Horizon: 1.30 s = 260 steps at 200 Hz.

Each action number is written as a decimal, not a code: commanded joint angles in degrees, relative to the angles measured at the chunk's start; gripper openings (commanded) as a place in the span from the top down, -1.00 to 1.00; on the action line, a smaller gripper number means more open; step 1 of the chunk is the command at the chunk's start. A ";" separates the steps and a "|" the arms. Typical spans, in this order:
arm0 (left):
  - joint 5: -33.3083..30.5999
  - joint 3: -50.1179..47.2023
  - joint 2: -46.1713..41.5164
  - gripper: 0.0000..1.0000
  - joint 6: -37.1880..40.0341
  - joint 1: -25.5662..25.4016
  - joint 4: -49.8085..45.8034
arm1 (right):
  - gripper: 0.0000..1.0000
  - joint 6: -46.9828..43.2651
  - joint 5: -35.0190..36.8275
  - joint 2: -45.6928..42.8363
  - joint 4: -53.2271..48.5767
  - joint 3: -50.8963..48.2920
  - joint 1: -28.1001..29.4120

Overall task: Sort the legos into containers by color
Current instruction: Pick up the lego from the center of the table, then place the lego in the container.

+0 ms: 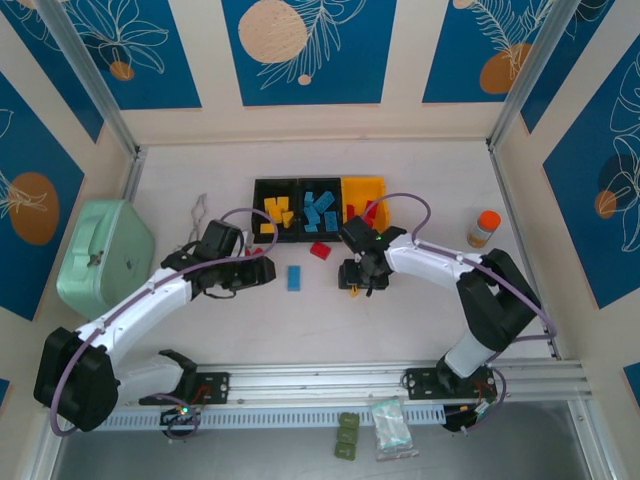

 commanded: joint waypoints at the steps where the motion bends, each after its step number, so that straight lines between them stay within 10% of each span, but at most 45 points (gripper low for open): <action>1: 1.41 -0.97 -0.54 -0.19 -1.22 -0.69 1.82 | 0.01 -0.09 -0.30 2.54 0.43 1.97 0.13; 61: 0.46 -3.01 -0.63 -0.19 -2.74 -0.88 3.32 | 0.60 -2.64 2.05 2.13 -2.95 6.38 2.45; 131: -4.19 -6.24 -6.22 -0.20 -5.88 -0.88 1.66 | 0.60 -6.84 -0.81 4.12 -6.33 22.07 4.15; 260: -6.95 -11.25 -19.05 -0.20 -10.63 -0.79 -6.32 | 0.53 -11.67 -7.16 39.91 -17.64 73.58 -0.80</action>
